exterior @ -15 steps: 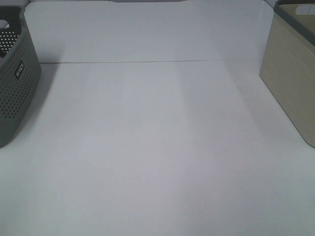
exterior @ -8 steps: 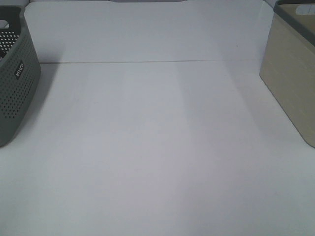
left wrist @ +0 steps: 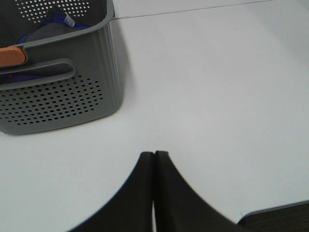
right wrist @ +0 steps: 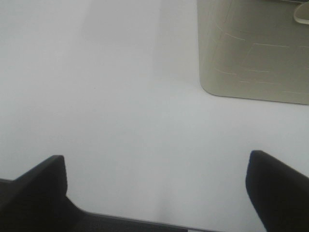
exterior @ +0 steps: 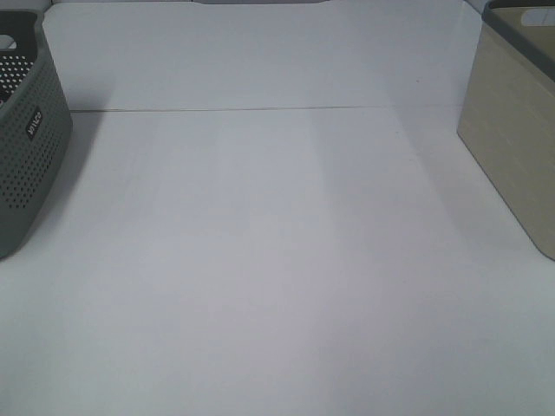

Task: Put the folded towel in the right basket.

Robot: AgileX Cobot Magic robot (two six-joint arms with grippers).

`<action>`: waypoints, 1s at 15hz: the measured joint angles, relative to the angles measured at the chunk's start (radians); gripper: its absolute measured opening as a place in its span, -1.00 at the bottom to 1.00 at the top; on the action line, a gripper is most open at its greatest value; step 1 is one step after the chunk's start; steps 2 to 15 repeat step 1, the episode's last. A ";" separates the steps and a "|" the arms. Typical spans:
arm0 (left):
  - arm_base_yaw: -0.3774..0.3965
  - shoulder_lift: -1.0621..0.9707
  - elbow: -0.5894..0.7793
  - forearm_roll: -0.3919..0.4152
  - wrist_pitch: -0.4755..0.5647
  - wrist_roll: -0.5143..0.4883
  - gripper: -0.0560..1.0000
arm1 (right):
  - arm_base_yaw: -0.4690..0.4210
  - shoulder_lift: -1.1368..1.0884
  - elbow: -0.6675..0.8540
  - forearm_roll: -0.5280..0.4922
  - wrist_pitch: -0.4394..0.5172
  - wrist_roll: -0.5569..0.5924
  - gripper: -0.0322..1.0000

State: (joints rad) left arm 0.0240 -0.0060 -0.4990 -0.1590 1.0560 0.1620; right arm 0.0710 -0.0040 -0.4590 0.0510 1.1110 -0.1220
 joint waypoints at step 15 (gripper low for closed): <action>0.000 0.000 0.000 0.000 0.000 0.000 -0.89 | 0.000 0.000 0.000 0.000 0.000 0.000 0.93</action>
